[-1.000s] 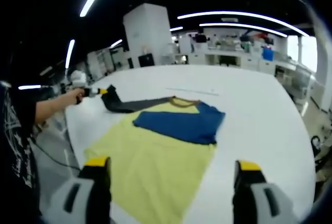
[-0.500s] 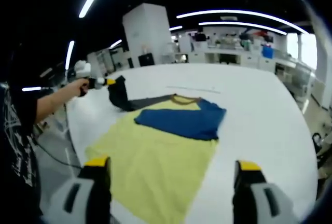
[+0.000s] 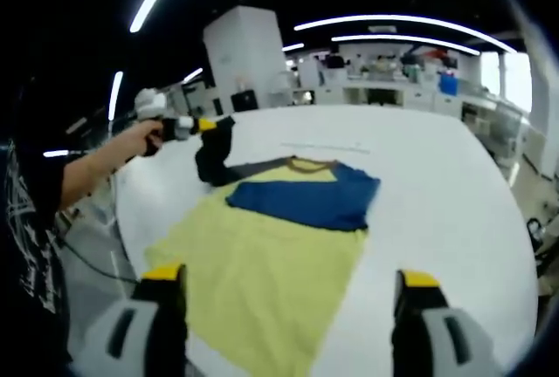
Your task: Fold the garment on the visible template until the final outline fits inside the template.
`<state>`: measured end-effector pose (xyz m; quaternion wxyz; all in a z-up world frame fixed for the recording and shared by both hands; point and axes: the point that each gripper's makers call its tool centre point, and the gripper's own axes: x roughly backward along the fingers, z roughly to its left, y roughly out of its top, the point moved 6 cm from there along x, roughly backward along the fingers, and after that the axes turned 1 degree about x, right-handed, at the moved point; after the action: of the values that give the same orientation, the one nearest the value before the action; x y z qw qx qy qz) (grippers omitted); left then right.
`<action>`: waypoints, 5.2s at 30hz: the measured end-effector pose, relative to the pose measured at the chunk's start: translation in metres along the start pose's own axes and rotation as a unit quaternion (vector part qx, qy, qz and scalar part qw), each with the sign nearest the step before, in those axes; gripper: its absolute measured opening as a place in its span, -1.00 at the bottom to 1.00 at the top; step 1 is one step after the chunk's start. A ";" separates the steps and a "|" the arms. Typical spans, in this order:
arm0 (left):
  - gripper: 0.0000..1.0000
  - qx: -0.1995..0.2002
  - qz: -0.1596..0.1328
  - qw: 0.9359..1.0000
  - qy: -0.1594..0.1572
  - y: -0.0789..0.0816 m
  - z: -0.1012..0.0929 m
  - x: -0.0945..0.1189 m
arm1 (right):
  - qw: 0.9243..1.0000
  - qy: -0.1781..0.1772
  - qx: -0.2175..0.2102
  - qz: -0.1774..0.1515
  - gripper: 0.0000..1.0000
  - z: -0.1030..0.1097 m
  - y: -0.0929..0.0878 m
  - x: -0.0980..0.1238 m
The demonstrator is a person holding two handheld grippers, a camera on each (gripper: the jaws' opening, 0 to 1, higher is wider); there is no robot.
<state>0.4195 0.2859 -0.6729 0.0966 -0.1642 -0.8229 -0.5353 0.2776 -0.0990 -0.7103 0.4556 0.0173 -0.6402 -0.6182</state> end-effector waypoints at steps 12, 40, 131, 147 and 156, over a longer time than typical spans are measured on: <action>-1.00 0.025 0.016 0.999 -0.040 -0.023 -0.043 -0.031 | 1.000 -0.002 -0.011 0.006 0.98 -0.003 -0.008 0.000; -1.00 0.011 0.069 0.993 -0.093 -0.107 -0.117 -0.067 | 0.999 -0.004 -0.025 0.022 0.96 -0.010 -0.016 -0.005; 0.12 -0.212 0.081 0.970 -0.088 -0.097 0.040 0.021 | 0.993 0.079 0.090 0.006 0.38 0.031 0.081 -0.151; -0.51 -0.226 0.100 0.965 -0.083 -0.106 0.062 0.007 | 0.992 0.055 0.110 0.017 -0.25 0.028 0.070 -0.207; -0.76 -0.235 0.106 0.963 -0.085 -0.109 0.067 -0.005 | 0.994 0.029 0.104 0.024 -0.53 0.014 0.067 -0.232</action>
<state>0.3846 0.3054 -0.7942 0.0413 -0.3131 -0.6573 -0.6843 0.4405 0.0632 -0.7843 0.4846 0.0673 -0.6876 -0.5365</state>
